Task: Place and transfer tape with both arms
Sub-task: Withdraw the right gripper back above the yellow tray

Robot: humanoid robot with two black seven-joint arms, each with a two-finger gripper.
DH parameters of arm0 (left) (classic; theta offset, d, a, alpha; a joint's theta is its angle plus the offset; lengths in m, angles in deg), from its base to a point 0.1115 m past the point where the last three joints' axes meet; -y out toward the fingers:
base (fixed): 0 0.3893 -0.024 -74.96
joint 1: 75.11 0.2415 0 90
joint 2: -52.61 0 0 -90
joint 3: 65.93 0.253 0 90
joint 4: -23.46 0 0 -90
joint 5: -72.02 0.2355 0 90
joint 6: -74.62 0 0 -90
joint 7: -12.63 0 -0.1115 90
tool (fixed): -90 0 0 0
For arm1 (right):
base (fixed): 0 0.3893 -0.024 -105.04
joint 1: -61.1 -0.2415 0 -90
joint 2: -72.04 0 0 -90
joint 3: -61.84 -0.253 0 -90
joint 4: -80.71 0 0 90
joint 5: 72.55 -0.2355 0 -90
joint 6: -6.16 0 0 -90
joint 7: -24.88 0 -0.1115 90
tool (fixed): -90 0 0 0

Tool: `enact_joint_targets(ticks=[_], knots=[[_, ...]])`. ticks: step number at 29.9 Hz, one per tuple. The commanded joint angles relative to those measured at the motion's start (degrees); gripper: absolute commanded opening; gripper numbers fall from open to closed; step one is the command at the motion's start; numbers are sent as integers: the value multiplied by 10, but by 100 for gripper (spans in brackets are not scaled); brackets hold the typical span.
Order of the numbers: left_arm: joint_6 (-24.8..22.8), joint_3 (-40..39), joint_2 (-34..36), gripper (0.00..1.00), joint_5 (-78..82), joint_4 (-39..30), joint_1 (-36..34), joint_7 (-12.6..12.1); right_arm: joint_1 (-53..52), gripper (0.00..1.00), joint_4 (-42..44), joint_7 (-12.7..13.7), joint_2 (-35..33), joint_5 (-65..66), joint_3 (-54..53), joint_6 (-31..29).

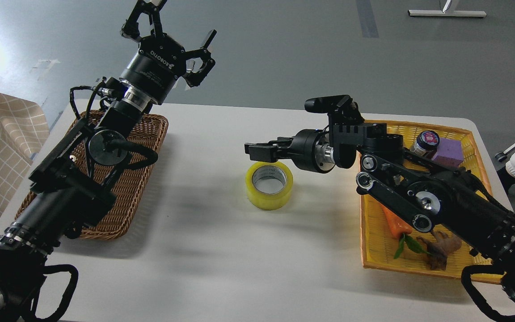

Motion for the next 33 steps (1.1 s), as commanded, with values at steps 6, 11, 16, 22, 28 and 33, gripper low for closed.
enact_joint_targets(ticks=[6,11,16,22,28,33], knots=[[0,0,0,98,1,1,0,0,102,100,-88,1,-41,-75,-166,0],[0,1,4,98,1,1,0,0,126,100,-90,-4,-36,-189,-295,0],[0,1,7,98,1,1,0,-1,159,100,-84,-3,-34,-339,-384,0],[0,3,8,98,4,1,0,-3,178,100,-82,-3,-28,-521,-471,0],[0,3,8,98,10,0,0,-2,181,100,-52,-3,-25,-582,-520,0],[0,4,9,98,10,1,-2,-3,191,100,-41,-2,1,-675,-545,0]])
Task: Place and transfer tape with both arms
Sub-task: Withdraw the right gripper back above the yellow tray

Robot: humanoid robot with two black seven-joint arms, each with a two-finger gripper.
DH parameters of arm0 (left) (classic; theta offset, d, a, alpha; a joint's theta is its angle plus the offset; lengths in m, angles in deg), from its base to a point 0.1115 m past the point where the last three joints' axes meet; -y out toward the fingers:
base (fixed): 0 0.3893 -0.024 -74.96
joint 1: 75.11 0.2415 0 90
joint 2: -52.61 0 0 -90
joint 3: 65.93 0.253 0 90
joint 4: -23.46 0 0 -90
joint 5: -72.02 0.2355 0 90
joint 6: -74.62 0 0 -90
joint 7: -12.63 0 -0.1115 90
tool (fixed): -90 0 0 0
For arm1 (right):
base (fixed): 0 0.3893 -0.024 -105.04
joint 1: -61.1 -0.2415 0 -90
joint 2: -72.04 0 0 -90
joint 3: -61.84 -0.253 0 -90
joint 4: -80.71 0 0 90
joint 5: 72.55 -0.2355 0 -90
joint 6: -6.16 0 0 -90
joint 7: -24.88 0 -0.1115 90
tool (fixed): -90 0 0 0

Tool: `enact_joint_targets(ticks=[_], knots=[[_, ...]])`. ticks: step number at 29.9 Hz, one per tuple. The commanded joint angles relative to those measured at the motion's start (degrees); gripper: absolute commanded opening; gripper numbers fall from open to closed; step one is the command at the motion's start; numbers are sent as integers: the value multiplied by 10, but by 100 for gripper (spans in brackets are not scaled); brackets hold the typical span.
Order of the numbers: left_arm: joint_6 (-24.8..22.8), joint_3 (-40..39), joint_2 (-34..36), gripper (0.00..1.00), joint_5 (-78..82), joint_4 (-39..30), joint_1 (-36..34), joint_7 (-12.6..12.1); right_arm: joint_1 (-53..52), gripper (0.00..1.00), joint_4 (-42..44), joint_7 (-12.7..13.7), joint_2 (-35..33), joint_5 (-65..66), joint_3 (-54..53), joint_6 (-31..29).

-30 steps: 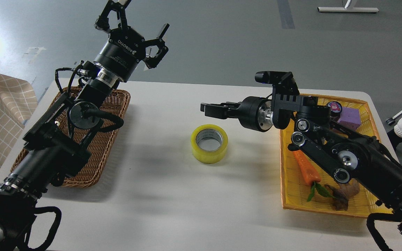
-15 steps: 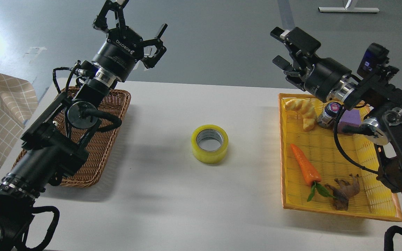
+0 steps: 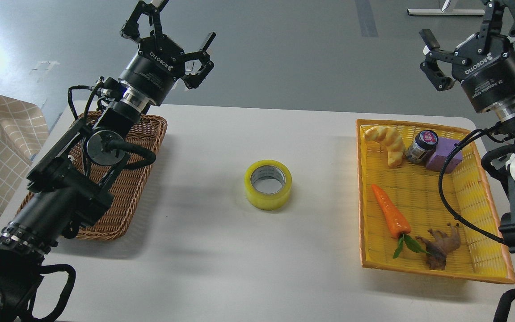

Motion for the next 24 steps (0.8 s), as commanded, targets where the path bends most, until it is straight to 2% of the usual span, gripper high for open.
enact_joint_targets(ticks=[1,9,19,24], knots=[[0,1,1,98,1,0,-2,-1,5,100,12,1,18,-71,-8,0],[0,2,12,98,14,0,-9,-2,14,100,28,-1,21,-192,-20,0],[0,4,17,98,83,-1,-31,-2,33,100,26,-2,41,-215,-39,0],[0,39,40,98,194,-2,-62,-1,45,100,25,-2,42,-215,-39,0]])
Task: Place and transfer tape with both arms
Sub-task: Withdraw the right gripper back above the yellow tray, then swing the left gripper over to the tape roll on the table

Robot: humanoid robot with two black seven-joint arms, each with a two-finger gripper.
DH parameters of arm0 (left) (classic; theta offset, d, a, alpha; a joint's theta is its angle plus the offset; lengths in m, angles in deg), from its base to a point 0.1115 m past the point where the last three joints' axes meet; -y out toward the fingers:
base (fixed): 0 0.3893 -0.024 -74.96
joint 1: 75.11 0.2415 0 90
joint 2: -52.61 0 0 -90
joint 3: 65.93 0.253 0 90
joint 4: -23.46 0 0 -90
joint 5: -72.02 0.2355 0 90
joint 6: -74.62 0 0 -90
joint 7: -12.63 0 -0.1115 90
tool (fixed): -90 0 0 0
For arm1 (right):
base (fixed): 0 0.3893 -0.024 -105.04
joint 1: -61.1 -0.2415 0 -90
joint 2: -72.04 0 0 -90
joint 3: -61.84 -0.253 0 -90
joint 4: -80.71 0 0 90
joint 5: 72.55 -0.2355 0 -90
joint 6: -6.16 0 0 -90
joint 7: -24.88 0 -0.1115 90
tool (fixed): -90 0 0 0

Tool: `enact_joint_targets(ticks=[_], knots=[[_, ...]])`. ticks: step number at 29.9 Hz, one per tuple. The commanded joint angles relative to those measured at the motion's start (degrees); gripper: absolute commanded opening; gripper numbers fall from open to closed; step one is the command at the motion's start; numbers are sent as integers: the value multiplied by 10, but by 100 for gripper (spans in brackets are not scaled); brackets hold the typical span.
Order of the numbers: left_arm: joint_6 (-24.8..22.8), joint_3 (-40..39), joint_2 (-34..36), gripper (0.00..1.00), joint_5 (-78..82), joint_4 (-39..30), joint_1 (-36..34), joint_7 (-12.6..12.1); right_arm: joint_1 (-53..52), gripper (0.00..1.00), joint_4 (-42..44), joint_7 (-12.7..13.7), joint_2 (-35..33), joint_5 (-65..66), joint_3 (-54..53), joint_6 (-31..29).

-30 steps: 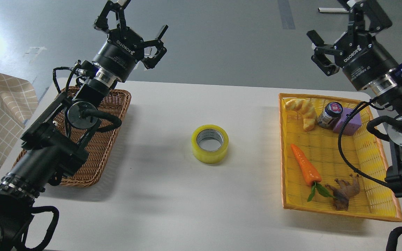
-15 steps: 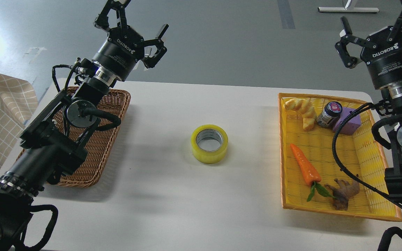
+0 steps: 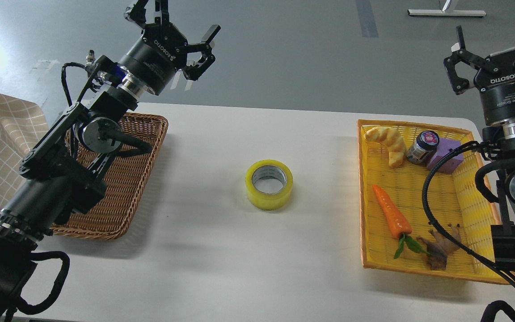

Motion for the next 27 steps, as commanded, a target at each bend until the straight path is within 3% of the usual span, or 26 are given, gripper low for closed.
enact_joint_targets(ticks=[1,5,13,17,20,23,27], knots=[[0,28,16,98,83,0,-25,2,5,100,-1,0,0,0,0,0],[0,49,34,98,156,-20,-46,2,6,100,1,0,0,0,0,0],[10,95,87,98,351,-141,-44,0,22,100,1,-1,0,0,0,0],[15,130,97,98,399,-165,-50,-7,25,100,1,-9,0,0,0,0],[24,161,101,98,482,-167,-60,-30,32,100,2,-13,0,0,0,0],[30,164,97,98,536,-169,-61,-71,34,100,2,-18,0,0,0,0],[28,192,97,98,595,-179,-73,-145,40,100,4,-26,0,0,0,0]])
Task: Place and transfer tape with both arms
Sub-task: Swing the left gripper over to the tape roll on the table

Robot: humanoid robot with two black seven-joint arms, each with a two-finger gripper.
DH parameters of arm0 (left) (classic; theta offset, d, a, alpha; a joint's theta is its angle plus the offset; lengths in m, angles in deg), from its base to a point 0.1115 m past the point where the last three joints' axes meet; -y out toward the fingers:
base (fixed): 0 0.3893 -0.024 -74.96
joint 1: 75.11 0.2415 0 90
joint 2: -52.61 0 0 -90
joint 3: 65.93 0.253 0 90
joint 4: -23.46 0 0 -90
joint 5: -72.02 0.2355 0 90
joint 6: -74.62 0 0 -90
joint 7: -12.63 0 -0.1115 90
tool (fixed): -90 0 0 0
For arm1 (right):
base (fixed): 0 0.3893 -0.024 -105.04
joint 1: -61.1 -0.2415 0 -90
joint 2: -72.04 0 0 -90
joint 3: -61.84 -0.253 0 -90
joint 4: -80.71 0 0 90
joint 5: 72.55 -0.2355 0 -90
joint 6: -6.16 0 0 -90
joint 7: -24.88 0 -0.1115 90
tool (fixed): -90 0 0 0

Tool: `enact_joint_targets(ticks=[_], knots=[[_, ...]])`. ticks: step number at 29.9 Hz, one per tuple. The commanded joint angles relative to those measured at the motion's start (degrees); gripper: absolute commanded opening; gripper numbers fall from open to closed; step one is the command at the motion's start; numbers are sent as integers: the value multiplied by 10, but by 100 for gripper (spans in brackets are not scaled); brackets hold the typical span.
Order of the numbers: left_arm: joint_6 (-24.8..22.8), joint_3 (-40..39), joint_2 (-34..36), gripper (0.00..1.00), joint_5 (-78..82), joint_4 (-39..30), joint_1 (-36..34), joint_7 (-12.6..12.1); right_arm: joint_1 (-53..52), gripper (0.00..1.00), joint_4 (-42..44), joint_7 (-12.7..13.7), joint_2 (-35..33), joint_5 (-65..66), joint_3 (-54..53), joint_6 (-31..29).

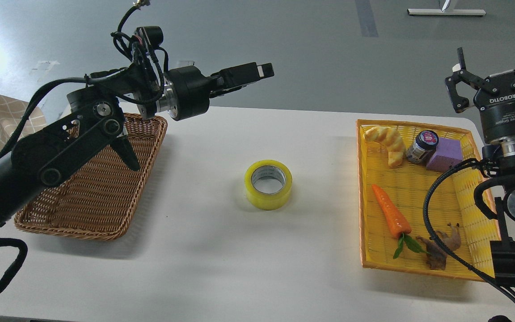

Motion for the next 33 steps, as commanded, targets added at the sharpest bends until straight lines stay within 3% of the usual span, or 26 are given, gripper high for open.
enact_joint_targets(ticks=[1,9,11,20,33], knots=[[-4,31,0,98,42,-8,-14,-56,3,100,2,-6,0,0,0,0],[-3,140,-2,98,86,-47,-53,-158,4,100,4,-6,0,0,0,0],[-3,179,-12,98,131,-46,-67,-170,4,100,4,-6,0,0,0,0],[-8,269,-42,98,243,6,-89,-189,7,100,4,-6,0,0,0,0],[-21,292,-98,98,241,24,-89,-201,17,100,4,-14,0,0,0,0]])
